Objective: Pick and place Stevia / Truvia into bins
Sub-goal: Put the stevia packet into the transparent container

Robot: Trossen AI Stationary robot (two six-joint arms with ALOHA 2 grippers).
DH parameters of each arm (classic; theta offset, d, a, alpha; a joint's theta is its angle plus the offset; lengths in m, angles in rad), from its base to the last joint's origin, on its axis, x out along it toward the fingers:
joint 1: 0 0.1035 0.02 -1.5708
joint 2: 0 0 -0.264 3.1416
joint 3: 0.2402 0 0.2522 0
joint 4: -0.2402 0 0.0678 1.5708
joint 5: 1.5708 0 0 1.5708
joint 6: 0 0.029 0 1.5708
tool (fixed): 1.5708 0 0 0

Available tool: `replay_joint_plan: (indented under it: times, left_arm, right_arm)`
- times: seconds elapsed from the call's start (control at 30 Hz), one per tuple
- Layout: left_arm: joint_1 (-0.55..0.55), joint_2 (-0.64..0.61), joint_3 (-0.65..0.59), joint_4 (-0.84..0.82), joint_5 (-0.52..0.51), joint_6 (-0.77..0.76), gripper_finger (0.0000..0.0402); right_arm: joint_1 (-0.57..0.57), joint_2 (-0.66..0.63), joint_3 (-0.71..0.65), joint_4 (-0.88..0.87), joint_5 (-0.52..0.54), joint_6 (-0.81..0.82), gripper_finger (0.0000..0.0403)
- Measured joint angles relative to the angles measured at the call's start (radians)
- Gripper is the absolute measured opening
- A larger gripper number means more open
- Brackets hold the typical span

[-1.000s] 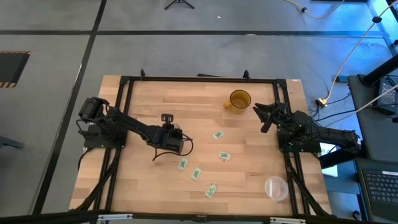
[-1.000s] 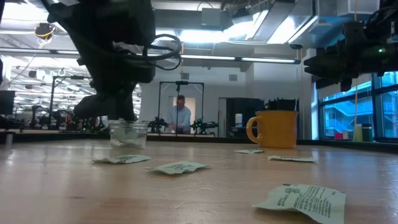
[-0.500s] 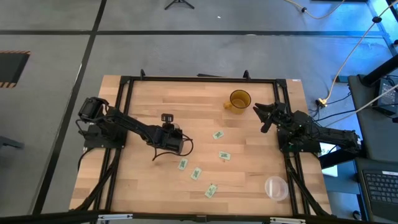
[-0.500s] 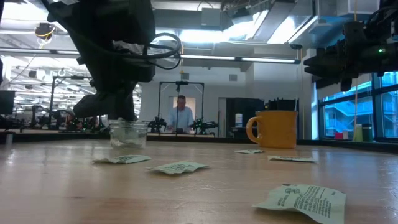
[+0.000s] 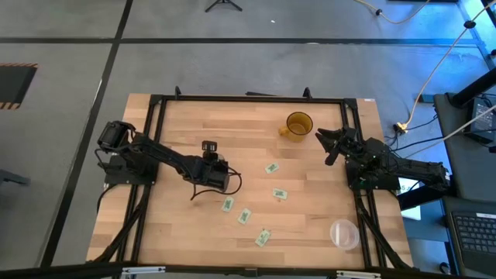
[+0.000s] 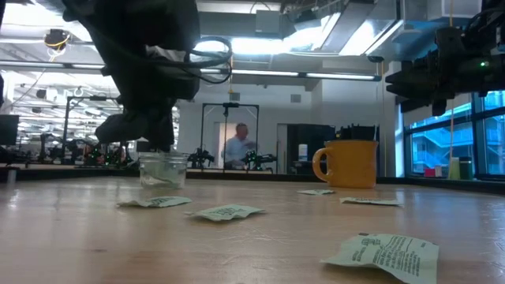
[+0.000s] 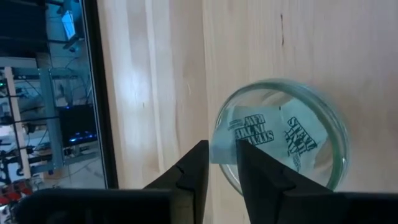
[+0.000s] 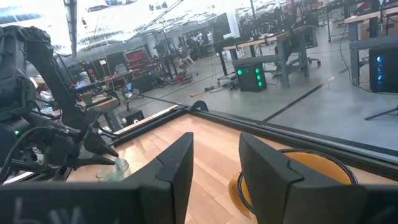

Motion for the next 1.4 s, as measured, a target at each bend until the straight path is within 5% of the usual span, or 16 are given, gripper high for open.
replay_joint_plan:
  times: [0.27,0.47,0.8,1.23,1.4]
  left_arm:
    - [0.000,-0.018,0.055,-0.112,-0.003,-0.010,0.0081]
    - [0.001,-0.156,0.061,-0.094,0.015,-0.035,0.0082]
    - [-0.052,-0.391,0.063,0.172,0.412,0.157,0.0069]
    - [-0.285,-0.157,0.062,0.219,0.374,0.190,0.0066]
    - [-0.366,-0.026,0.062,0.370,0.300,0.217,0.0068]
  right_arm:
    - [0.000,0.000,0.000,0.000,0.000,0.000,0.0133]
    - [0.000,0.000,0.000,0.000,0.000,0.000,0.0133]
    - [0.000,0.000,0.000,0.000,0.000,0.000,0.0133]
    - [0.000,0.000,0.000,0.000,0.000,-0.006,0.0133]
    - [0.000,0.000,0.000,0.000,0.000,-0.008,0.0133]
